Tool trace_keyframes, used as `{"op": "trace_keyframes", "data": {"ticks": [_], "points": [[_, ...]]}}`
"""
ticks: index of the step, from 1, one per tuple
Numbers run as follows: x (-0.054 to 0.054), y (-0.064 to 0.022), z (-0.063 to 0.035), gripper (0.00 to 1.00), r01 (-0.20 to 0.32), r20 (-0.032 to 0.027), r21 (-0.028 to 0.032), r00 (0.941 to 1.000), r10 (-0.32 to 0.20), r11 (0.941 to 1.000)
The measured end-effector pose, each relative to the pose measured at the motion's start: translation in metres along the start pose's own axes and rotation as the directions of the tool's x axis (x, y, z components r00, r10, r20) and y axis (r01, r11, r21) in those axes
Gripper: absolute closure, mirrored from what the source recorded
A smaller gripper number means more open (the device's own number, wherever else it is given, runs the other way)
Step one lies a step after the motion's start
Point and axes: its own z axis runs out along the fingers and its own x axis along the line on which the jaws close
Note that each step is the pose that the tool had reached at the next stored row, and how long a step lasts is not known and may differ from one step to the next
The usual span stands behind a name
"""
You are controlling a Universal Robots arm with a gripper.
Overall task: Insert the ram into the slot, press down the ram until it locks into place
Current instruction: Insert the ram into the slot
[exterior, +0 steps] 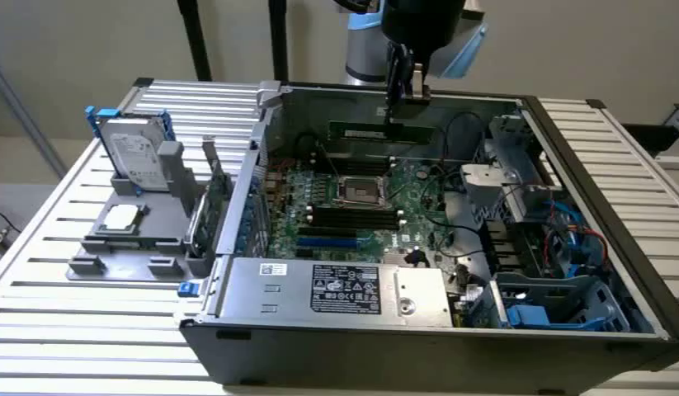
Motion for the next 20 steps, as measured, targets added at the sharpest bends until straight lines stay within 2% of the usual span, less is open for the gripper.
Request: {"op": "trace_keyframes", "data": {"ticks": [13, 20], "points": [[0.001, 0.0, 0.0, 0.87, 0.0, -0.0003, -0.0005, 1.0, 0.0, 1.0], [0.011, 0.0068, 0.0087, 0.87, 0.0, 0.0, -0.0004, 1.0, 0.0, 1.0]]}}
